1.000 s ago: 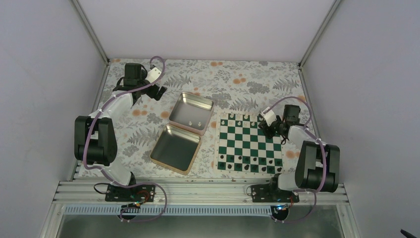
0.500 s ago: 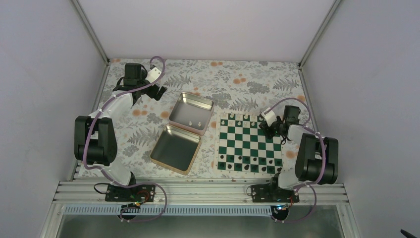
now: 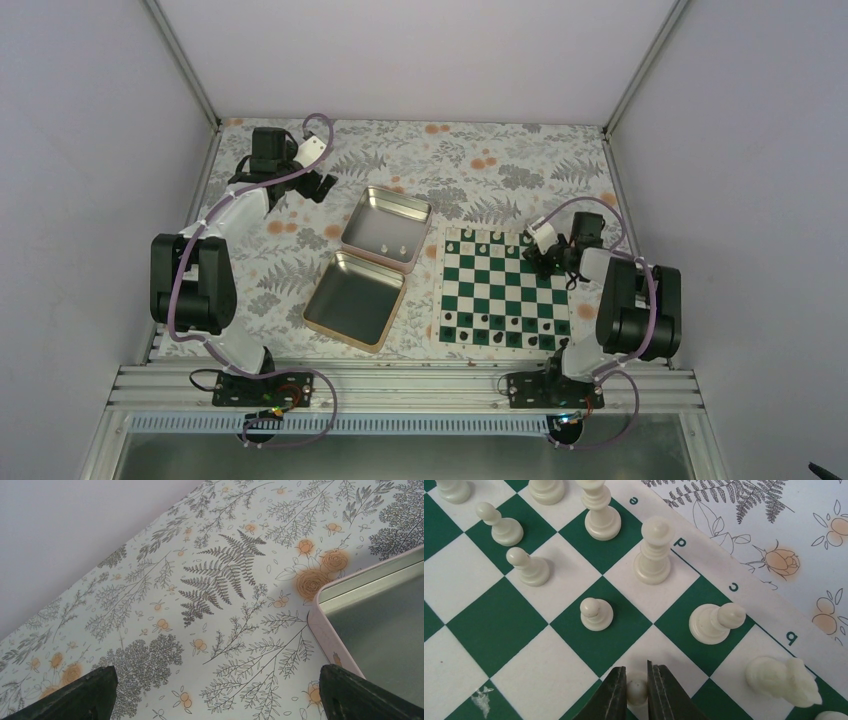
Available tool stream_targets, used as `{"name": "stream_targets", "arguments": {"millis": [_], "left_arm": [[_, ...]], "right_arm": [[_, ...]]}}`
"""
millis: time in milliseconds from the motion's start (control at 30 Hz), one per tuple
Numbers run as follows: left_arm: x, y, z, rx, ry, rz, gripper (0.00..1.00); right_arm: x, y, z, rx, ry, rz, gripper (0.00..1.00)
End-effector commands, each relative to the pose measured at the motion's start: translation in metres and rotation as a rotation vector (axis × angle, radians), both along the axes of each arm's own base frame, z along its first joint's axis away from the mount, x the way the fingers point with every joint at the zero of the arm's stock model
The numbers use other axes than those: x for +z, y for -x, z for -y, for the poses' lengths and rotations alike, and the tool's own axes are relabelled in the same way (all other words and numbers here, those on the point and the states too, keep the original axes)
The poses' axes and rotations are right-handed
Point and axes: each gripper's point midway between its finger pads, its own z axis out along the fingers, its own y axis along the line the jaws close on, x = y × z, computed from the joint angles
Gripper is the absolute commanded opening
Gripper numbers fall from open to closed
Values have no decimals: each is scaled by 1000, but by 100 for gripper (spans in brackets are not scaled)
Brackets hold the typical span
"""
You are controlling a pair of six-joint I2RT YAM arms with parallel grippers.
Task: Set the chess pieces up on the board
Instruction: Place the chess piece on the chessboard.
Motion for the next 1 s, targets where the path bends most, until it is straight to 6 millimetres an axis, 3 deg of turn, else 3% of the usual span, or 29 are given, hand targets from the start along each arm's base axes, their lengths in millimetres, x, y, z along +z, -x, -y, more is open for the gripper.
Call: {"name": "stream_targets", "arguments": {"millis": [0, 333, 500, 633, 833, 933, 967], "left_arm": [[4, -2, 5, -12, 19, 11, 100], [2, -2, 5, -11, 15, 6, 100], [1, -1, 5, -11, 14, 2, 100], [2, -2, 4, -10, 13, 4, 100], [1, -1, 4, -11, 14, 3, 100], [1, -1, 5, -16, 17, 1, 100], [1, -1, 6, -18, 16, 1, 100]], "right_arm": [[9, -15, 5, 11, 7, 57, 13], [7, -19, 6, 12, 9, 58, 15], [11, -20, 7, 13, 14, 71, 25], [20, -19, 5, 19, 13, 84, 27], [57, -15, 7, 12, 44, 141, 28], [87, -13, 3, 27, 26, 156, 31], [107, -16, -2, 47, 4, 180, 31]]}}
